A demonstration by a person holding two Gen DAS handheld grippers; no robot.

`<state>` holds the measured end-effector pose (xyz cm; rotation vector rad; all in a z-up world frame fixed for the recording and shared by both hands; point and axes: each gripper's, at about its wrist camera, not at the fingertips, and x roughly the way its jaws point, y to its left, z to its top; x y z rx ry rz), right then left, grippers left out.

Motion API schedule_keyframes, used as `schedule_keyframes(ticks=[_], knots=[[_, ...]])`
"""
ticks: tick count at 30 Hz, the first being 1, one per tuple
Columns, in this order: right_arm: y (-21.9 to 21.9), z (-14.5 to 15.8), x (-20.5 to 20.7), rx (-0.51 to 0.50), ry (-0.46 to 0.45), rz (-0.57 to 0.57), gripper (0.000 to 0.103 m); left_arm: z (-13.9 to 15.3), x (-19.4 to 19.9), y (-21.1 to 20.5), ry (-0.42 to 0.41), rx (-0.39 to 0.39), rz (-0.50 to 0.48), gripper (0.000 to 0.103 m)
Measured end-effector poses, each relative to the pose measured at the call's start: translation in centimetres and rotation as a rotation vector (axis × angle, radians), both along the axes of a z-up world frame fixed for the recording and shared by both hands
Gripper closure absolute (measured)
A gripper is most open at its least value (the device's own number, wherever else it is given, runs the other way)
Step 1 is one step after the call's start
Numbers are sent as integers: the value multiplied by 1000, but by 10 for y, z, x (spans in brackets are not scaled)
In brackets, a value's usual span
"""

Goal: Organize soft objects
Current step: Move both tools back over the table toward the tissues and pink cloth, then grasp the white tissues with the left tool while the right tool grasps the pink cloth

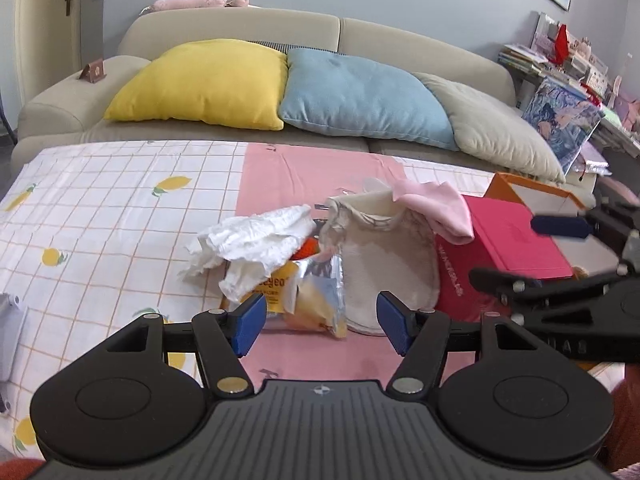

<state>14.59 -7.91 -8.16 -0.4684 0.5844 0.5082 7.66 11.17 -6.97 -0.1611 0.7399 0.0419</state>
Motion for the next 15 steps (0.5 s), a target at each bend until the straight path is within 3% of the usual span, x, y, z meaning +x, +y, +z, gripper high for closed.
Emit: schedule_keyframes(ticks=[3,10,15], knots=[[9,0,13,-23,-20,13,25,-3,11,1,13,33,-12,29],[32,-5,43,-59,-33,48,30,-6,42,8,17,219,-59,26],[44,-12,59,-77,-26,69,30,-16,73,18,27,258,-122,21]])
